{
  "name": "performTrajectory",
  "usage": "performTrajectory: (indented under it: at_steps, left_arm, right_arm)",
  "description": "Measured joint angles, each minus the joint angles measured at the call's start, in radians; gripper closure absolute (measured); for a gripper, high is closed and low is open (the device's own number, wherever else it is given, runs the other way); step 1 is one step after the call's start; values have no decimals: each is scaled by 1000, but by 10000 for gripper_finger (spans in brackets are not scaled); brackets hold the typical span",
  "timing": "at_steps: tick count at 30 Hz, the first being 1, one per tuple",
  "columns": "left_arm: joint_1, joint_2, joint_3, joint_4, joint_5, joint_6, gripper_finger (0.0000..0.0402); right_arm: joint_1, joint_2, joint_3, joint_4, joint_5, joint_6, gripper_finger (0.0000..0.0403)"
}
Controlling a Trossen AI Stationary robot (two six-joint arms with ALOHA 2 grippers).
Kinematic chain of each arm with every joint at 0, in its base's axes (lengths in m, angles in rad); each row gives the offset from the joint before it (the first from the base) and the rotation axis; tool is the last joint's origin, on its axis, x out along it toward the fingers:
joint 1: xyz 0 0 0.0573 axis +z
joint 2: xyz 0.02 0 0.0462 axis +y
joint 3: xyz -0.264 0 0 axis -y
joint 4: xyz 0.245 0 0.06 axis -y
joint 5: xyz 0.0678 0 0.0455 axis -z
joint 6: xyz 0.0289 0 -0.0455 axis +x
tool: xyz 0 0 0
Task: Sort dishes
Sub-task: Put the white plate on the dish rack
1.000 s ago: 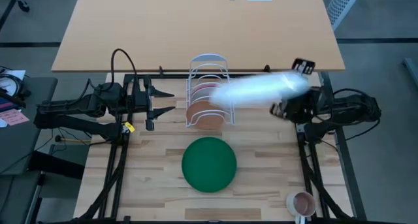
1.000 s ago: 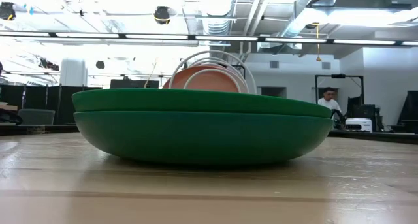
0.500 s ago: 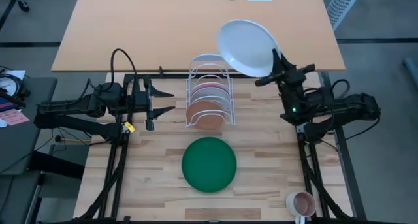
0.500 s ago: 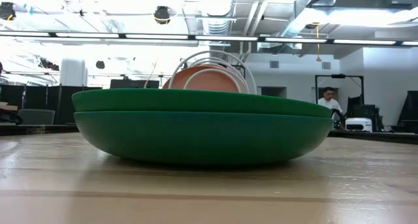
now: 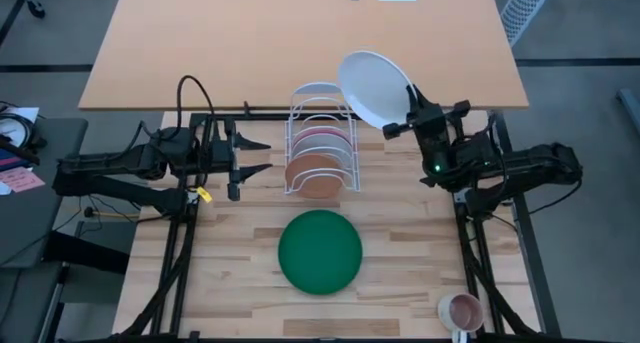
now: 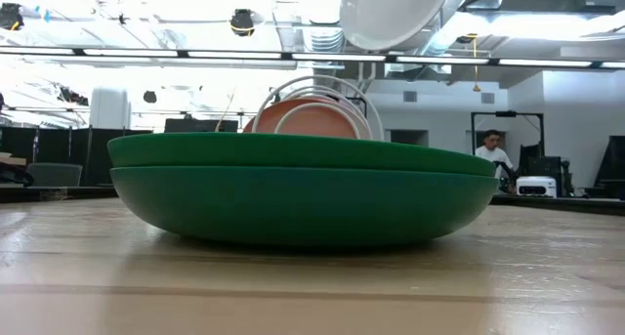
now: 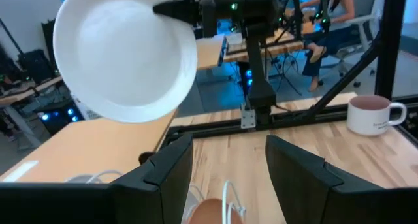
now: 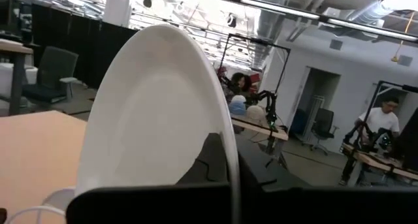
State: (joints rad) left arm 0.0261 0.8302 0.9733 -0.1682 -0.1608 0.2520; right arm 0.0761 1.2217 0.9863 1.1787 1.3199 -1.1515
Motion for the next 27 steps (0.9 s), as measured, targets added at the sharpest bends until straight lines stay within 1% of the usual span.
performTrajectory:
  at_steps: [4,9,12,14,16,17,19,22,26,27]
  left_arm:
    - [0,-2,0,3,-3,-2,215]
    - [0,-1,0,16,-5,-3,215]
    - [0,-1,0,49,-6,0,215]
    - [0,4,0,70,-6,-1,215]
    - [0,8,0,80,-6,-3,215]
    - [0,8,0,79,-6,-3,215]
    - [0,8,0,79,-6,-4,215]
    - [0,8,0,73,-6,-5,215]
    - [0,8,0,67,-6,-10,215]
    - [0,8,0,66,-5,-10,215]
  right_arm:
    - [-5,-37,6,-64,0,-5,401]
    - [-39,-187,102,-240,-14,0,401]
    - [-71,-258,139,-350,-10,38,401]
    - [-84,-297,142,-427,-10,93,401]
    - [-93,-337,142,-547,-23,192,401]
    - [-92,-356,142,-634,-40,265,401]
    - [-87,-394,142,-849,-108,467,401]
    - [-105,-449,142,-1179,-282,784,401]
    - [-221,-473,140,-1480,-488,1060,401]
    - [-254,-479,136,-1539,-556,1116,401]
